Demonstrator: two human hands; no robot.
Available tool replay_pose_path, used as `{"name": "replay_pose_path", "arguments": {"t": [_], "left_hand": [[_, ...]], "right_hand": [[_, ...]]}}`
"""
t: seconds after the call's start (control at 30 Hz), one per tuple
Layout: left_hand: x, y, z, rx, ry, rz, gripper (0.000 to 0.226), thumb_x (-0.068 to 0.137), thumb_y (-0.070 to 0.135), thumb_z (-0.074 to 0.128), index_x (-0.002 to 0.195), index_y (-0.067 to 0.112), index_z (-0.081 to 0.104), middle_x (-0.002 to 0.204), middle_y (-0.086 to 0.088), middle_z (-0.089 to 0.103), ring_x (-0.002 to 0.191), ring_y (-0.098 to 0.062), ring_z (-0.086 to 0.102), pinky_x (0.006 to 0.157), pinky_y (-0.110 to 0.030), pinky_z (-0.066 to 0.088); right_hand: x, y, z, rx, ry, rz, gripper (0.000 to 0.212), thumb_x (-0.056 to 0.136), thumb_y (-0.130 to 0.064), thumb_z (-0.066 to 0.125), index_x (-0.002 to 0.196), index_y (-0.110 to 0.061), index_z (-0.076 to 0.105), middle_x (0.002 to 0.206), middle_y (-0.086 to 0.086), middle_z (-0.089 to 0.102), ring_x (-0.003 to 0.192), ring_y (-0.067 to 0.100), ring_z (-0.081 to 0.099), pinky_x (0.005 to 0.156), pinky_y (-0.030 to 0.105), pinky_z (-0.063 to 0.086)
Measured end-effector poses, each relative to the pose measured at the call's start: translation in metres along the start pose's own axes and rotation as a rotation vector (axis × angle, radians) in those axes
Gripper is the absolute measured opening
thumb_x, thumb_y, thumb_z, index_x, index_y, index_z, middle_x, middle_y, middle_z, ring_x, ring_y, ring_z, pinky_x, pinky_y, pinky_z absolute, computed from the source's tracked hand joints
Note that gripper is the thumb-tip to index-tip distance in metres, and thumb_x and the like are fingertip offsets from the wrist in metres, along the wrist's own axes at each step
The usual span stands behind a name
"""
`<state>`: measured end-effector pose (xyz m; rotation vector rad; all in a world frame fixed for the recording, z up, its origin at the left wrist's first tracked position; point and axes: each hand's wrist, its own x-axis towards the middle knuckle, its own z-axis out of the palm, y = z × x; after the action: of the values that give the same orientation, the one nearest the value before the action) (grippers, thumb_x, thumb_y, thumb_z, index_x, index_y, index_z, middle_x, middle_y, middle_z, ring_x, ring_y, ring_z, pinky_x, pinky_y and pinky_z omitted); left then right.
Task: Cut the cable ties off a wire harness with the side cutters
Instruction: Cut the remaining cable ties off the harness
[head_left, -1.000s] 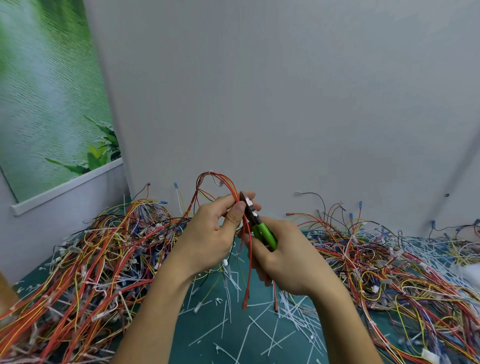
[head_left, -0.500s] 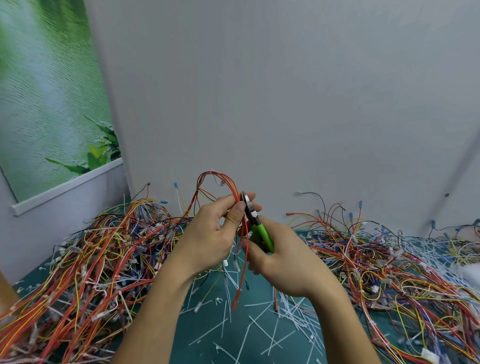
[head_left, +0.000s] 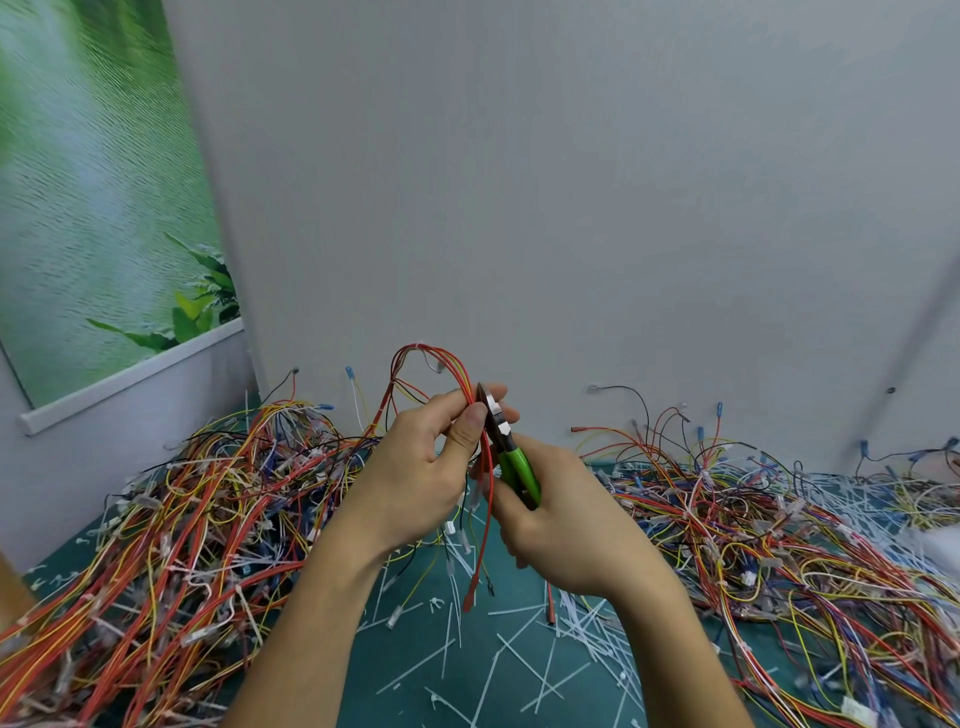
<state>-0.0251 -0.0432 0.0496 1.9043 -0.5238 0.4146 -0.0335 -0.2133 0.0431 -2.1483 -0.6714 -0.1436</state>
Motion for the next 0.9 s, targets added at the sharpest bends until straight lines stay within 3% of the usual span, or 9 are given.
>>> {"name": "replay_pose_path", "arguments": {"t": [0.1,0.27,0.37,0.53,0.63,0.7,0.77,0.83,0.9], "left_hand": [[-0.0005,-0.0010,0.0001,-0.011,-0.001,-0.011,0.034,0.106,0.029,0.042,0.132,0.023,0.062,0.115,0.020,0.072,0.115,0.008,0.061,0.086,-0.004,0.046],[0.0001,-0.0011,0.0005,0.029,0.009,-0.010,0.031,0.105,0.031,0.042,0.130,0.030,0.062,0.117,0.019,0.071,0.117,0.008,0.060,0.091,-0.006,0.045],[0.0008,-0.0011,0.0003,0.088,0.014,-0.008,0.029,0.106,0.032,0.042,0.129,0.035,0.061,0.119,0.019,0.070,0.119,0.008,0.058,0.099,-0.009,0.042],[0.0005,-0.0002,0.0004,0.156,0.038,0.006,0.028,0.107,0.032,0.043,0.126,0.034,0.063,0.120,0.017,0.070,0.119,0.010,0.057,0.095,-0.002,0.037],[0.0008,-0.0005,0.0006,0.232,0.048,0.029,0.026,0.107,0.032,0.042,0.120,0.036,0.064,0.123,0.013,0.068,0.120,0.008,0.056,0.094,-0.001,0.036],[0.0013,-0.0010,0.0010,0.280,0.051,0.038,0.030,0.107,0.032,0.042,0.122,0.027,0.067,0.125,0.011,0.067,0.122,0.003,0.057,0.098,-0.004,0.037],[0.0016,-0.0004,0.0011,0.312,0.056,0.042,0.036,0.105,0.035,0.040,0.124,0.021,0.068,0.126,0.009,0.066,0.122,0.000,0.056,0.101,-0.009,0.039],[0.0012,0.0013,0.0011,0.338,0.060,0.052,0.042,0.104,0.040,0.038,0.125,0.019,0.068,0.122,0.007,0.067,0.120,-0.004,0.057,0.101,-0.015,0.042],[0.0007,0.0027,0.0009,0.363,0.062,0.056,0.046,0.103,0.042,0.036,0.121,0.016,0.069,0.115,0.001,0.068,0.114,-0.011,0.058,0.099,-0.025,0.045]], "right_hand": [[0.0004,-0.0008,0.0004,0.010,-0.024,-0.012,0.005,0.100,-0.020,0.055,0.095,-0.022,0.055,0.079,0.014,0.063,0.075,0.036,0.062,0.072,0.053,0.055],[-0.0001,0.0001,0.0001,0.022,-0.023,-0.031,0.004,0.099,-0.020,0.056,0.095,-0.019,0.055,0.082,0.016,0.064,0.078,0.037,0.061,0.074,0.054,0.054],[0.0005,0.0007,0.0002,0.007,-0.013,-0.032,0.008,0.100,-0.020,0.055,0.094,-0.025,0.056,0.077,0.011,0.065,0.074,0.034,0.062,0.071,0.052,0.055],[0.0003,0.0032,0.0013,-0.002,0.034,-0.017,0.015,0.100,-0.019,0.053,0.086,-0.020,0.051,0.069,0.015,0.056,0.067,0.041,0.057,0.060,0.050,0.052],[0.0010,0.0060,0.0009,-0.035,0.058,-0.020,0.021,0.100,-0.019,0.055,0.080,-0.022,0.049,0.062,0.001,0.048,0.060,0.034,0.051,0.056,0.045,0.046],[0.0018,0.0076,0.0013,-0.070,0.081,-0.035,0.022,0.099,-0.019,0.056,0.079,-0.023,0.049,0.059,-0.005,0.046,0.052,0.017,0.043,0.052,0.031,0.040],[0.0028,0.0070,0.0030,-0.080,0.097,-0.043,0.024,0.099,-0.018,0.057,0.079,-0.027,0.049,0.059,-0.010,0.048,0.052,0.011,0.040,0.051,0.020,0.037],[0.0031,0.0057,0.0057,-0.060,0.087,-0.039,0.025,0.099,-0.018,0.057,0.079,-0.029,0.047,0.059,-0.015,0.050,0.051,0.010,0.039,0.052,0.017,0.038],[0.0026,0.0045,0.0071,-0.053,0.076,-0.035,0.021,0.099,-0.019,0.057,0.082,-0.029,0.049,0.060,-0.009,0.048,0.052,0.010,0.038,0.052,0.019,0.038]]}}
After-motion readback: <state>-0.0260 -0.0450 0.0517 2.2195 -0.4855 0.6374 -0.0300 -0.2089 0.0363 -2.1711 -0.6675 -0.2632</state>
